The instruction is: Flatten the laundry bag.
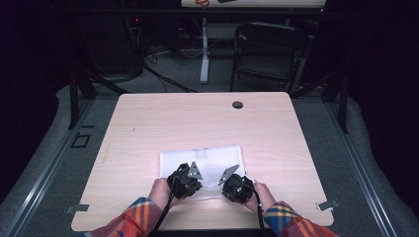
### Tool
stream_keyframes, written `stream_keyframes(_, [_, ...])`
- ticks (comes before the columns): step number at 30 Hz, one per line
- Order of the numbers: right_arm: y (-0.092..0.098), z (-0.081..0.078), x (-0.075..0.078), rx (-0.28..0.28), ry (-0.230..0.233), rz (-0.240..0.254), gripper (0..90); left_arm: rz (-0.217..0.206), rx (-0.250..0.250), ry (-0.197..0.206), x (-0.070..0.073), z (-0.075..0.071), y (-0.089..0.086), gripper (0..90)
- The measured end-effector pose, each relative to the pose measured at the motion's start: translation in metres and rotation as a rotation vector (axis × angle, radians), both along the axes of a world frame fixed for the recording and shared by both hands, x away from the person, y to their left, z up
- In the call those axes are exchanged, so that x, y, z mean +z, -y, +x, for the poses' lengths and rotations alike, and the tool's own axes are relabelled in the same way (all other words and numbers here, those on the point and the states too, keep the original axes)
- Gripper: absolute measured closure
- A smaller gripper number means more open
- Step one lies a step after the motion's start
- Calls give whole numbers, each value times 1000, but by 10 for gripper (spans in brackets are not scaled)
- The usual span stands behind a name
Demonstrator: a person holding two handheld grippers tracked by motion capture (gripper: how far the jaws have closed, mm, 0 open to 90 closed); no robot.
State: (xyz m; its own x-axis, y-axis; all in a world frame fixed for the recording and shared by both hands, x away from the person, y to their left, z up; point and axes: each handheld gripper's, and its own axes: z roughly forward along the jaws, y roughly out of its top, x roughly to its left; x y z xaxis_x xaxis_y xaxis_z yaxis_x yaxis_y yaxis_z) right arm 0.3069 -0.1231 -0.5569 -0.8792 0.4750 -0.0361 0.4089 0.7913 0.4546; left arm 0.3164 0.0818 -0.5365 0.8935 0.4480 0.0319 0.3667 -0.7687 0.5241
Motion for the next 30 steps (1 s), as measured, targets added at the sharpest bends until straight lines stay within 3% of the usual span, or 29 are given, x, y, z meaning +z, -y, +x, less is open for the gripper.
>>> stream_keyframes(11, [1,1,0,-7,-20,16,900,-26,41,28,9,8,-4,872])
stream_keyframes(17, [1,1,1,-3,-21,-2,900,-37,51,39,15,12,-5,872])
stream_keyframes(30, [2,0,1,9,-22,-6,900,-39,69,-10,25,22,-6,872])
